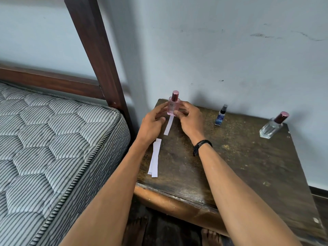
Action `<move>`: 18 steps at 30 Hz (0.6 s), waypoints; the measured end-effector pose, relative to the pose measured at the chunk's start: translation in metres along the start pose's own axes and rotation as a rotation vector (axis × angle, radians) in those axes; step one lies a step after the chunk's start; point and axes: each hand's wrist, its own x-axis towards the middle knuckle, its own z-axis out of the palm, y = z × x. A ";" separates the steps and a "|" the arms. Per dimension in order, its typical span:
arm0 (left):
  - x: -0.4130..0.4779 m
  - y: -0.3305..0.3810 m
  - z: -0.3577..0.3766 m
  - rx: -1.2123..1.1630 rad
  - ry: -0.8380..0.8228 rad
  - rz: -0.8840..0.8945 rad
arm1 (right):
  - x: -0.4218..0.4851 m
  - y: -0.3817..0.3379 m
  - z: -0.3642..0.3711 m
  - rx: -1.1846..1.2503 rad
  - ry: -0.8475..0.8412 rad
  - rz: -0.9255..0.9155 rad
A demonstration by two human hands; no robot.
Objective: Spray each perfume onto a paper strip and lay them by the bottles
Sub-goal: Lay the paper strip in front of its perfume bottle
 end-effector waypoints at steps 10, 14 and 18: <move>0.000 0.001 0.001 -0.017 0.009 -0.020 | -0.002 0.000 0.001 -0.087 0.009 0.003; 0.001 -0.002 0.000 -0.011 0.011 -0.033 | -0.003 0.000 0.001 -0.099 0.012 -0.012; 0.000 0.000 0.000 -0.039 0.010 -0.045 | -0.003 0.001 0.000 -0.086 0.007 -0.023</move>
